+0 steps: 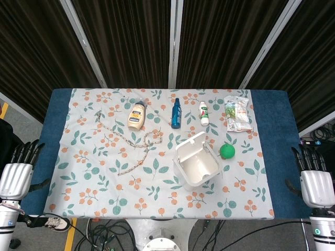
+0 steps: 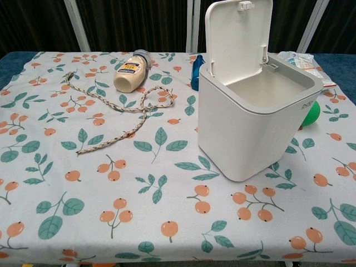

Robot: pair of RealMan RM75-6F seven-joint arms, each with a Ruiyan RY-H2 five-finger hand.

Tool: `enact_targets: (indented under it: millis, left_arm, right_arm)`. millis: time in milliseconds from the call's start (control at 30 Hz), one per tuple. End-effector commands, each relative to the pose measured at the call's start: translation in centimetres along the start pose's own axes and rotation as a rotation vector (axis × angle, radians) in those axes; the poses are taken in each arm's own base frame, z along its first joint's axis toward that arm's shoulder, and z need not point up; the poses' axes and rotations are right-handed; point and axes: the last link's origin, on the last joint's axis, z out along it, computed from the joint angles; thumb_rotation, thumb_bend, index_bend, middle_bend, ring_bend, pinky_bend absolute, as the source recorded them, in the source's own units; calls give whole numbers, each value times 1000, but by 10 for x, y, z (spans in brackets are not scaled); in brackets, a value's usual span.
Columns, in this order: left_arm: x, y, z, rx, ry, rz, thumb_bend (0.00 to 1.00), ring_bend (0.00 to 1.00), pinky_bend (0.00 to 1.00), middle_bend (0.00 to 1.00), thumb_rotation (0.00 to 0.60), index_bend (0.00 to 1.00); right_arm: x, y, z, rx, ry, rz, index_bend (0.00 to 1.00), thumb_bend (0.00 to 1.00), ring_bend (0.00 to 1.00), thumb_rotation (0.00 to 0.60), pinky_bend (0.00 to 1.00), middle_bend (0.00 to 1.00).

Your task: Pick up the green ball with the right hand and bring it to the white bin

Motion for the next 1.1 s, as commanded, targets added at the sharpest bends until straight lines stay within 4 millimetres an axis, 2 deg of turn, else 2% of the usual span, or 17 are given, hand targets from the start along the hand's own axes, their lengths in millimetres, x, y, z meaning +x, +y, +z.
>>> enact_targets:
  millis: [33,333,533,733,867,1100]
  left_arm:
    - [0,1,1,-5,1,0,0,0,45,33,600,74]
    - [1,-1,2,-3,-2,-1,0,0,45,33,600,74]
    - [-2,2,1,-16,-25,3,0,0,45,33,600,74]
    - [-7,5,-1,-11,-44,-6,0,0,45,33,600,74]
    - [-7,6,-1,-8,-42,0,0,0,45,33,600,75]
    - [-8,2,-1,9,-49,-3,0,0,45,33,600,74]
  right_arm:
    - [-1,1,2,-5,-2,4,0,127,0,600,0,0]
    - [-9,-2,10,-1,-52,8,0,127,0,600,0,0]
    - [-12,-7,38,51,-111,-71,0,133,0,600,0,0]
    - [-22,-32,73,123,-181,-112,0,134,0,600,45,0]
    - [-34,-55,95,184,-233,-155,0,134,0,600,69,0]
    - [-60,-91,117,253,-325,-174,0,149,0,600,193,0]
